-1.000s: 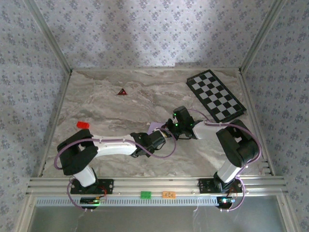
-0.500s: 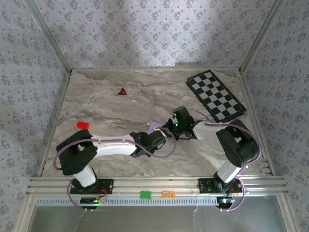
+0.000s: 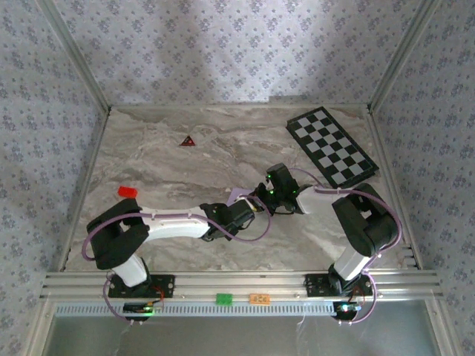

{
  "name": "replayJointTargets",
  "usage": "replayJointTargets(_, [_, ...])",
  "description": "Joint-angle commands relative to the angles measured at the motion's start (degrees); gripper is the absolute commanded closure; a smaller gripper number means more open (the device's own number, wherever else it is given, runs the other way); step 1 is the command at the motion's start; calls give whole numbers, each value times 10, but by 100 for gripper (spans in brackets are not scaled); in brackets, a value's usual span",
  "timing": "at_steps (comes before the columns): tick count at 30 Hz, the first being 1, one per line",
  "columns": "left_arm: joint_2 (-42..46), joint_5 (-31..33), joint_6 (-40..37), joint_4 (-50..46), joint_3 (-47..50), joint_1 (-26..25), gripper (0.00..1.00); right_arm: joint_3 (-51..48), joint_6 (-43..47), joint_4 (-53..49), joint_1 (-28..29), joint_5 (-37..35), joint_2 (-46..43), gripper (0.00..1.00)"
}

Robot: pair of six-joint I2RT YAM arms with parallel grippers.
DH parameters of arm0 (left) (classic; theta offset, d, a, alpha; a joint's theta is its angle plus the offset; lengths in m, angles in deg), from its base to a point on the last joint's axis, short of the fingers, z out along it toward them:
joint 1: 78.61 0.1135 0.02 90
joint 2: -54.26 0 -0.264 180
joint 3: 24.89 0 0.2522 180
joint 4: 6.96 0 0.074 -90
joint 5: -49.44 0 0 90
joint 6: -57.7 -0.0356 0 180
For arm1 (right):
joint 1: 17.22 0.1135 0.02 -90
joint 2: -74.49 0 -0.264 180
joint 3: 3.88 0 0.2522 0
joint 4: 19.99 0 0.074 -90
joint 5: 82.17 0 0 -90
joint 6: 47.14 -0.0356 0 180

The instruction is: Fold a paper plane with a square sheet of paper (pick it up from the middle)

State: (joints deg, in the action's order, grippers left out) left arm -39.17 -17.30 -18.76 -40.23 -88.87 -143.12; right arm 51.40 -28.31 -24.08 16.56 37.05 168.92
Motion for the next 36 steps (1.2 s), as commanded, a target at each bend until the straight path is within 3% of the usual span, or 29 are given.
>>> replayJointTargets(1, [-3, 11, 5, -10, -3, -2, 90, -5, -5, -4, -2, 2, -6, 97])
replayJointTargets(7, [-3, 3, 10, -6, -1, 0, 99, -7, -6, 4, -3, 3, -9, 92])
replayJointTargets(14, [15, -47, 31, 15, 13, 21, 100, -25, 22, -29, -28, -21, -59, 63])
replayJointTargets(18, [40, -126, 50, 51, 31, 47, 100, -39, 56, -88, -63, -45, -112, 57])
replayJointTargets(26, [63, -320, 95, 153, 71, 109, 100, -115, 62, -111, -115, -83, -225, 55])
replayJointTargets(36, [28, -395, 141, 226, 84, 128, 100, -148, 87, -100, -117, -95, -283, 55])
